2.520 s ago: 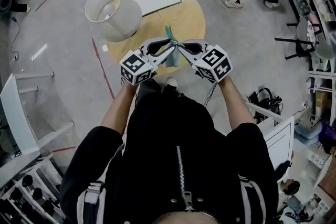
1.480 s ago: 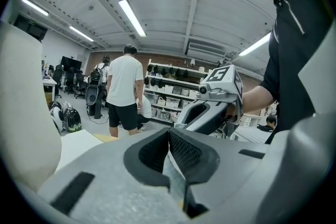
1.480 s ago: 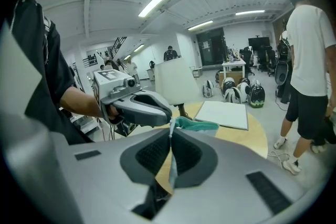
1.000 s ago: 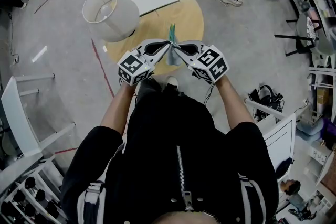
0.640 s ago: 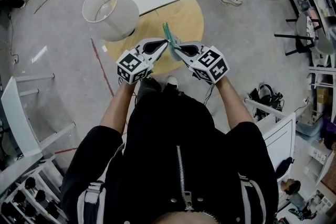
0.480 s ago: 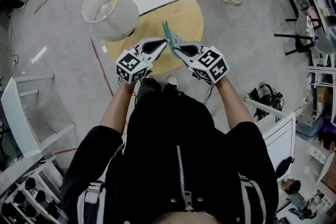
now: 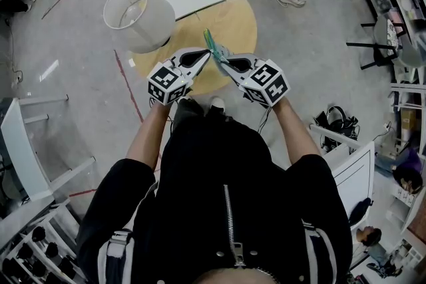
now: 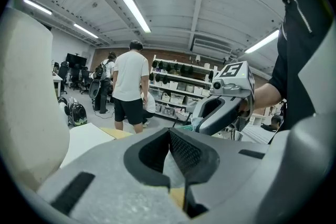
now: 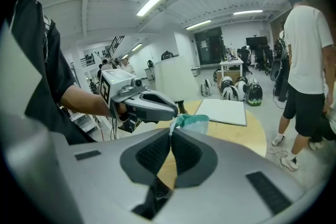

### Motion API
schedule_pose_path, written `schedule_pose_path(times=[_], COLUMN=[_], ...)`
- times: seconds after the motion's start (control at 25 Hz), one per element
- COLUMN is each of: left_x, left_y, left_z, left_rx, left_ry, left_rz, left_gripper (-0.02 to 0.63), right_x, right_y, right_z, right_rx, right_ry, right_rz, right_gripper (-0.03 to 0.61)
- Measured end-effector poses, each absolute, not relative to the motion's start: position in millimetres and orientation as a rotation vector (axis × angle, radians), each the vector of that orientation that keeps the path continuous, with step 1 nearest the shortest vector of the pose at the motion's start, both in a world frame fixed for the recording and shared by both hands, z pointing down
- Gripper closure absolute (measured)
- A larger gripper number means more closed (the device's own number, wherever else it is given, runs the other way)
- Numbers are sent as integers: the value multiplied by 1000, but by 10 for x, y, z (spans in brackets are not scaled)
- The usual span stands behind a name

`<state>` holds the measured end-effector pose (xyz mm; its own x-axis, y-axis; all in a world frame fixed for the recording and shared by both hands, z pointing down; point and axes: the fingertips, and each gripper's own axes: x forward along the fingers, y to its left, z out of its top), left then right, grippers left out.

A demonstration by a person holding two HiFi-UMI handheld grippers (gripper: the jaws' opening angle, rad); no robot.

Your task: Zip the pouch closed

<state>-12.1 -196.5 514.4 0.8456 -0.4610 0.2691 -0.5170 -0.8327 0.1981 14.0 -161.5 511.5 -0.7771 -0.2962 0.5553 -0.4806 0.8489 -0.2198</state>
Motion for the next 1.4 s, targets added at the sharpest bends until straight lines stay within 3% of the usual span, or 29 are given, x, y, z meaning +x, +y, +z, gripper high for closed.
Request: schedule_pose_path(times=[1.4], left_x=[-691], left_y=[-2160], left_z=[5526], left_rx=[2597], left_ry=[-954], left_rz=[385], left_gripper=[607], right_x=[386], right_y=[-1534], right_z=[5208], right_rx=[578], right_ry=[-2494], right_rz=[542], right_gripper=[566])
